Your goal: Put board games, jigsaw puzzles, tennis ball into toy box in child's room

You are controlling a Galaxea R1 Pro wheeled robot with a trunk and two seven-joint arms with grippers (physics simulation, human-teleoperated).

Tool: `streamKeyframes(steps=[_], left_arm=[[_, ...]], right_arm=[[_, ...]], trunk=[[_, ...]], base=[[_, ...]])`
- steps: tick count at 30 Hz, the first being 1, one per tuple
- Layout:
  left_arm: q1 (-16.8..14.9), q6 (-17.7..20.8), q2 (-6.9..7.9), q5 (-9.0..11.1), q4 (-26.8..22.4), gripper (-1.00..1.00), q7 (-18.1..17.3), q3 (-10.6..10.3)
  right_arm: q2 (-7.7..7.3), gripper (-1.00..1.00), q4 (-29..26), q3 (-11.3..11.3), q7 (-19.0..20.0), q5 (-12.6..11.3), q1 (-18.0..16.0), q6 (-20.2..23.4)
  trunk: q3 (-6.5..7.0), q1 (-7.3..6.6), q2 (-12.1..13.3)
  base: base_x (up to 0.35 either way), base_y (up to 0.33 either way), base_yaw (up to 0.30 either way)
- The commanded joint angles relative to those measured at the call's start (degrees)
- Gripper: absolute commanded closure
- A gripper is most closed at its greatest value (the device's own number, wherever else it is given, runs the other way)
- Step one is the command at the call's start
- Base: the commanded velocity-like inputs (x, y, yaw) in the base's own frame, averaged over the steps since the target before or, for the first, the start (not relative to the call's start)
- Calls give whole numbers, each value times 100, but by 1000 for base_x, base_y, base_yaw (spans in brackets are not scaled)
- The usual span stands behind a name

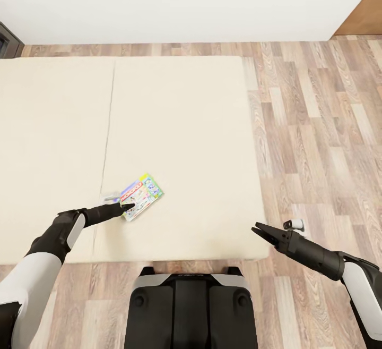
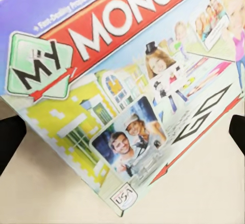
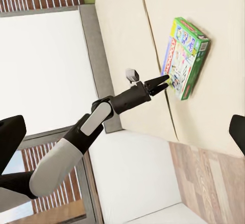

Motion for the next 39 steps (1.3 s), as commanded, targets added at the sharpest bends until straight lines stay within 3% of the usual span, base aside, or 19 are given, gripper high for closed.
streamKeyframes(steps=[1, 16, 24, 39], left_arm=[[-2, 46, -2, 36, -2, -100, -13, 13], [-2, 54, 23, 19, -1, -100, -2, 28], [-2, 70, 57, 26, -1, -100, 270, 29], [-6, 32, 43, 27, -24, -100, 393, 38]], right_arm=[[0, -100, 1, -3, 30, 20, -3, 20], [0, -100, 1, -1, 30, 20, -3, 20], [0, -100, 2, -2, 31, 20, -3, 20], [0, -100, 6, 7, 17, 20, -3, 20]], trunk=[[-5, 4, -8], [-5, 4, -8], [-5, 4, -8], [-5, 4, -8]], base=[[63, -175, 0], [8, -89, 0], [0, 0, 0], [0, 0, 0]])
